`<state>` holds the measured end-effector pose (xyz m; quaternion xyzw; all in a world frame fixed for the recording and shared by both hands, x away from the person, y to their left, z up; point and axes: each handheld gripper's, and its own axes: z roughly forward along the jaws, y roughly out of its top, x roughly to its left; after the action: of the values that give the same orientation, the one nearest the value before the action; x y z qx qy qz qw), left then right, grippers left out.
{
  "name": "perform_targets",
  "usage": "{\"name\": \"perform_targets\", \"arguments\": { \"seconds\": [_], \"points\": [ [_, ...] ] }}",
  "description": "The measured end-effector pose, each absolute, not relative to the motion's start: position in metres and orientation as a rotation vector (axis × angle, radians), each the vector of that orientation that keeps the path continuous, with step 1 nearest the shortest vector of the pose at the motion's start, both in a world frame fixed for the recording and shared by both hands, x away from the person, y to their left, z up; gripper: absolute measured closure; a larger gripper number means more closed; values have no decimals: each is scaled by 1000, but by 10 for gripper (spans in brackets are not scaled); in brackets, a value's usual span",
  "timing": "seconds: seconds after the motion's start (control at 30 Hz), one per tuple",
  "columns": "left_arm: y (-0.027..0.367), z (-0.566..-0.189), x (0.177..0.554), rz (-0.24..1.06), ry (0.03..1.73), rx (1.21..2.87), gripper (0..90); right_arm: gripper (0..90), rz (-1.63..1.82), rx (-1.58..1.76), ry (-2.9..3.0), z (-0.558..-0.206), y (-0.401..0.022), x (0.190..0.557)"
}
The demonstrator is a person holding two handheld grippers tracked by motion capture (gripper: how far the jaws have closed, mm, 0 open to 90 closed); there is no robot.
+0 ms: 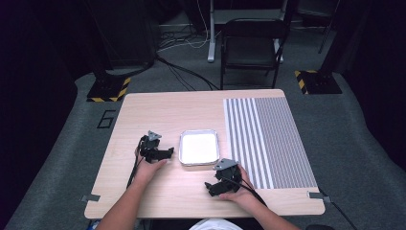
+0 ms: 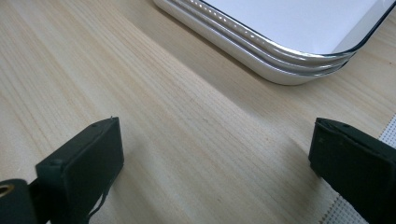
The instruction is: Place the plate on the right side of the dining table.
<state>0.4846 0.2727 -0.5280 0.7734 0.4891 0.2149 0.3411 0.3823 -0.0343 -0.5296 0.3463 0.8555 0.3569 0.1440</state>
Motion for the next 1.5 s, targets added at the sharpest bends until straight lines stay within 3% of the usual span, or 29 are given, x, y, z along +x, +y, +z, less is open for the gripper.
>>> {"name": "perform_targets", "arguments": {
  "seconds": [0.43,0.63,0.73,0.93,1.5],
  "points": [
    [271,-528,484,555,1262,2022,142,27,1030,1020,2461,-529,-34,380],
    [269,-528,482,564,1279,1997,158,75,1039,990,2459,-529,-34,379],
    [269,-525,479,554,1278,2010,295,148,1048,977,2459,-527,-34,377],
    [266,-518,474,499,1326,2024,394,250,1043,965,2461,-524,-34,375],
    [267,-506,462,393,1359,1966,429,321,1054,1048,2440,-514,-39,379]
  ]
}}
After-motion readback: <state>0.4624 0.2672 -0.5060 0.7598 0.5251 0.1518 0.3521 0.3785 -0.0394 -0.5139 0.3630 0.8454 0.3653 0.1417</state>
